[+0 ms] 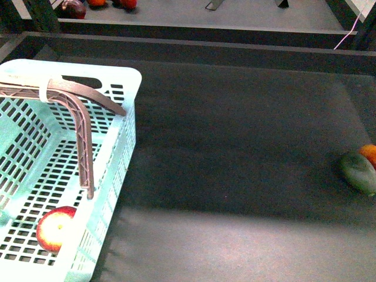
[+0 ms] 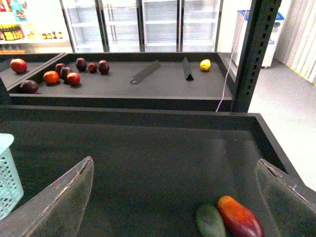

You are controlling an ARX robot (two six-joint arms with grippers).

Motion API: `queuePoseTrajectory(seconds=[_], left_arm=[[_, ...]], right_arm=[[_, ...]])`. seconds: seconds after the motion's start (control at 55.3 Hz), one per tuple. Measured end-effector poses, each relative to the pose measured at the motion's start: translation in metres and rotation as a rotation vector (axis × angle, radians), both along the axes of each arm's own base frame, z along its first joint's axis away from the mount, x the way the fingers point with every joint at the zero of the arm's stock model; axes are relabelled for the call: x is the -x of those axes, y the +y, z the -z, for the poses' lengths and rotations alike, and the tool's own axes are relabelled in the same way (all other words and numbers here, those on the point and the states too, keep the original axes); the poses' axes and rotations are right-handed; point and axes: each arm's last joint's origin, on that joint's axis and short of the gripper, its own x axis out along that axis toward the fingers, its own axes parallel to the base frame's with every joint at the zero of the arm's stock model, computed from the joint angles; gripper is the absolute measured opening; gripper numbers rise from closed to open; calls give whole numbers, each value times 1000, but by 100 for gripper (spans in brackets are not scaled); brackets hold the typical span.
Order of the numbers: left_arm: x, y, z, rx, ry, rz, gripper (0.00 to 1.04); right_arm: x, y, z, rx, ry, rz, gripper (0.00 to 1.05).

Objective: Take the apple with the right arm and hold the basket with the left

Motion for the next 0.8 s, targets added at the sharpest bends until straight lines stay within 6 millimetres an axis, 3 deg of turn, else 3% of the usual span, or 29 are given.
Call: queuePoseTrajectory(seconds=[0.289, 0.795], left_arm=[[20, 0, 15, -3, 8, 0, 3], [45, 0, 5, -6, -24, 0, 3]], right_arm=[[0, 0, 0, 0, 0, 0, 96], [0, 0, 0, 0, 0, 0, 96]])
